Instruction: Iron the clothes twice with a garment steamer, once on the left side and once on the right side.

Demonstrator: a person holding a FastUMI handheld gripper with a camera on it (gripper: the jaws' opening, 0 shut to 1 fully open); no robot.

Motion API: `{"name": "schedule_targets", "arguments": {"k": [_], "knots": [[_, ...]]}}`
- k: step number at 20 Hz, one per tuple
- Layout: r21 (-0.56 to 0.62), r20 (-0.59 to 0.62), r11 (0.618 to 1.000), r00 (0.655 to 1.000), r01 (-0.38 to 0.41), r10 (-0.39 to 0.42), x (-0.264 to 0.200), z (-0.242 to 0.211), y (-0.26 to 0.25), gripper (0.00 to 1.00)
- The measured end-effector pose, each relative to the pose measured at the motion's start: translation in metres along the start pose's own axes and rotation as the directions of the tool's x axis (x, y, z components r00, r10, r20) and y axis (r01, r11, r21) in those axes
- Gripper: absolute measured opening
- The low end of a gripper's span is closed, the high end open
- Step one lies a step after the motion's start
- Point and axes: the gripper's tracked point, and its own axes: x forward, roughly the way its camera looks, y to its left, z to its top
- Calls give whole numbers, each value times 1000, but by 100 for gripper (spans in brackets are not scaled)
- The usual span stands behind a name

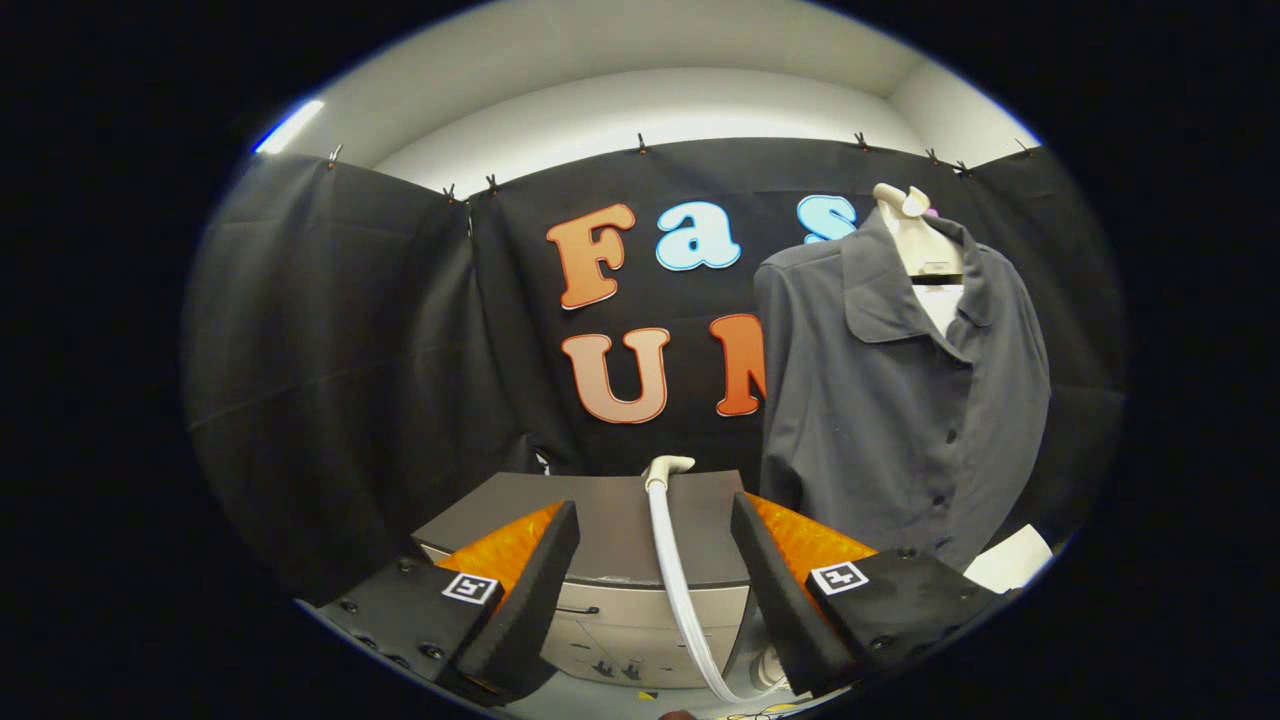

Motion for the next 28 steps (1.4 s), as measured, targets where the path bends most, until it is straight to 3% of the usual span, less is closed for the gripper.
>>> {"name": "schedule_targets", "arguments": {"k": [7, 14, 17, 21, 24, 28], "knots": [[-36, -112, 999, 993, -35, 31, 65, -5, 30, 98], [-153, -215, 988, 976, -5, -28, 147, -12, 30, 98], [-148, -314, 989, 949, -12, -35, 191, -38, 25, 96], [-226, -426, 974, 898, 10, -108, 254, -69, 4, 98], [-307, -454, 950, 870, 50, -192, 296, -77, -20, 99], [-327, -529, 944, 819, 45, -222, 346, -99, -35, 99]]}}
